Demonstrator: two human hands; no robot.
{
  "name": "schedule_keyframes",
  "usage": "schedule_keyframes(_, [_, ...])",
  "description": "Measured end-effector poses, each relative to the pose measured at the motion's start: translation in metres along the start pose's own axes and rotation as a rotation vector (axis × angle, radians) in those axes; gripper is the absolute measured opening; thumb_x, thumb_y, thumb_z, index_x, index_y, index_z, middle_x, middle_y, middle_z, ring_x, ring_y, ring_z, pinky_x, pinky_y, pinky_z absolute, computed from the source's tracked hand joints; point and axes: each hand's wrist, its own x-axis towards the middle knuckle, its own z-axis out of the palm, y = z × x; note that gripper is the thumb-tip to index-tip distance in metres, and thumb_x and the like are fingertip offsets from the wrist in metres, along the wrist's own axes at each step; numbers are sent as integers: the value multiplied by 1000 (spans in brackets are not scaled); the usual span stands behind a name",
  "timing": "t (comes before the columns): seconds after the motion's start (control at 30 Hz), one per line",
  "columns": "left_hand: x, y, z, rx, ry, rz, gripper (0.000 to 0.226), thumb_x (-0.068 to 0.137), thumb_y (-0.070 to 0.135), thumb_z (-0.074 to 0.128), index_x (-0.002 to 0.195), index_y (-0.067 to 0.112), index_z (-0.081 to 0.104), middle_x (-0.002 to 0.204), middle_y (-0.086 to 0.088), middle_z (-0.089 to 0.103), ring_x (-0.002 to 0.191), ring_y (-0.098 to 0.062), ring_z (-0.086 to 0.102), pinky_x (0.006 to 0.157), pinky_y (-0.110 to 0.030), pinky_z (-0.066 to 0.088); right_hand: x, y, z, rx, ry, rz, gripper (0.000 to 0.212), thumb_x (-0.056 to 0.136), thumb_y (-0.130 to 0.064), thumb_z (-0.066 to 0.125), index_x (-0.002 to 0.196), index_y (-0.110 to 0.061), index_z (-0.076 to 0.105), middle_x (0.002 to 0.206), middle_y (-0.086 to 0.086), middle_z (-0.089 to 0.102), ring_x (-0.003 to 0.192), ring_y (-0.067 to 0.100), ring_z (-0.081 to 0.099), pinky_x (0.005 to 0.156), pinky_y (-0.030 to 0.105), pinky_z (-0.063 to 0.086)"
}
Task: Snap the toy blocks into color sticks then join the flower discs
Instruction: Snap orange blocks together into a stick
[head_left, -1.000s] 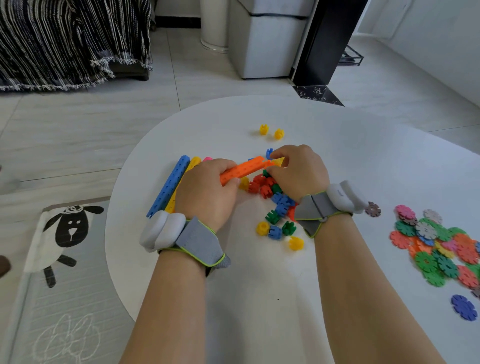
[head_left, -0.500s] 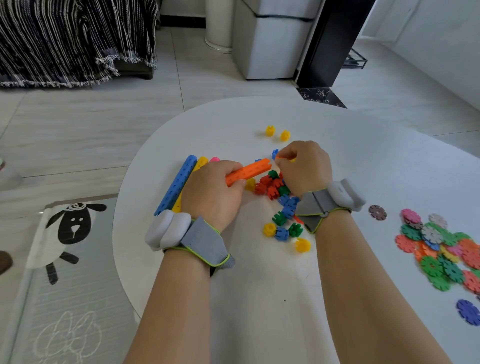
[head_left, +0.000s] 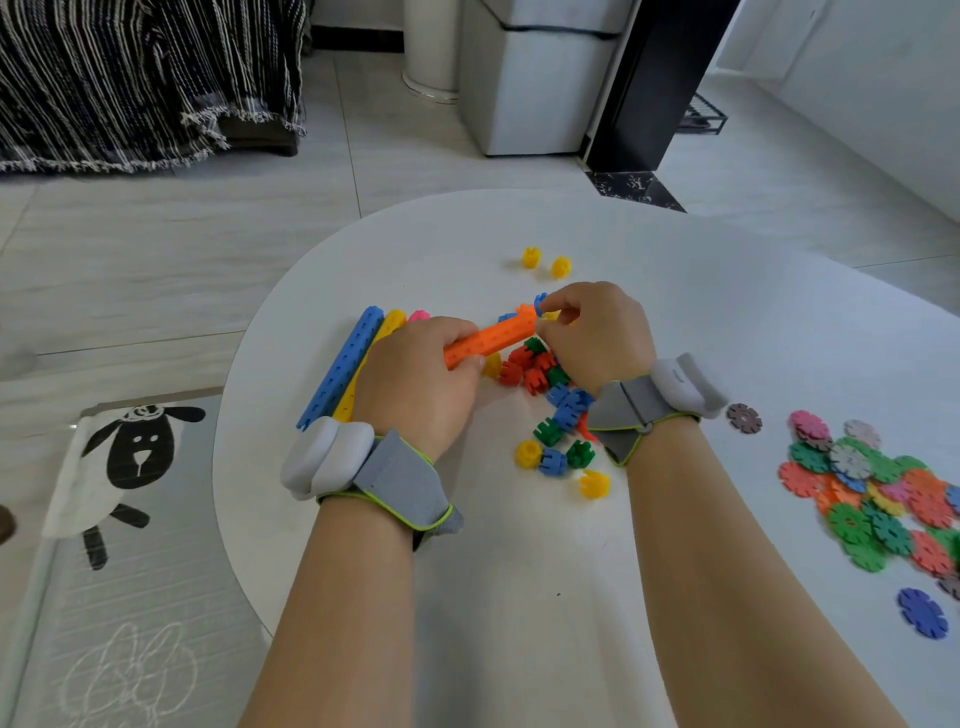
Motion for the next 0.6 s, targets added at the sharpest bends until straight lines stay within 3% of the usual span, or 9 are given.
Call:
schedule_keyframes(0.2, [1, -1, 0, 19, 1, -3, 23, 91, 25, 55, 112, 26, 65, 105, 3, 66, 98, -17, 54, 81, -24, 37, 18, -15, 11, -129, -16, 24, 37, 87, -21, 54, 123, -28, 61, 131, 5, 48, 116, 27, 51, 88, 32, 43])
schedule_keyframes(0.27, [1, -2, 0, 20, 1, -10, 25, 91, 26, 55, 115, 27, 64, 107, 5, 65, 100, -16, 54, 80, -20, 35, 22, -17, 10, -162, -63, 5, 32, 88, -23, 55, 119, -27, 64, 130, 6, 47, 116, 28, 51, 92, 34, 44])
schedule_keyframes(0.37, [1, -2, 1, 22, -15, -4, 26, 92, 26, 54, 116, 28, 63, 108, 6, 65, 99, -14, 54, 78, -19, 34, 19, -13, 9, -136, -12, -6, 24, 87, -20, 57, 108, -24, 67, 122, 6, 50, 111, 27, 51, 84, 30, 42])
schedule_keyframes(0.5, [1, -1, 1, 30, -20, 16, 27, 92, 26, 54, 117, 28, 63, 109, 6, 65, 99, -14, 54, 80, -20, 36, -6, -3, -2, 204, 203, 19, 7, 84, -27, 64, 84, -20, 65, 88, -7, 63, 82, 13, 55, 62, 15, 34])
schedule_keyframes(0.6, [1, 0, 1, 2, -10, 26, 27, 91, 25, 55, 117, 28, 63, 109, 7, 65, 99, -13, 54, 78, -17, 35, -36, 0, -16, 664, 188, 89, 11, 82, -24, 70, 76, -15, 69, 70, -4, 69, 69, 16, 65, 65, 24, 50])
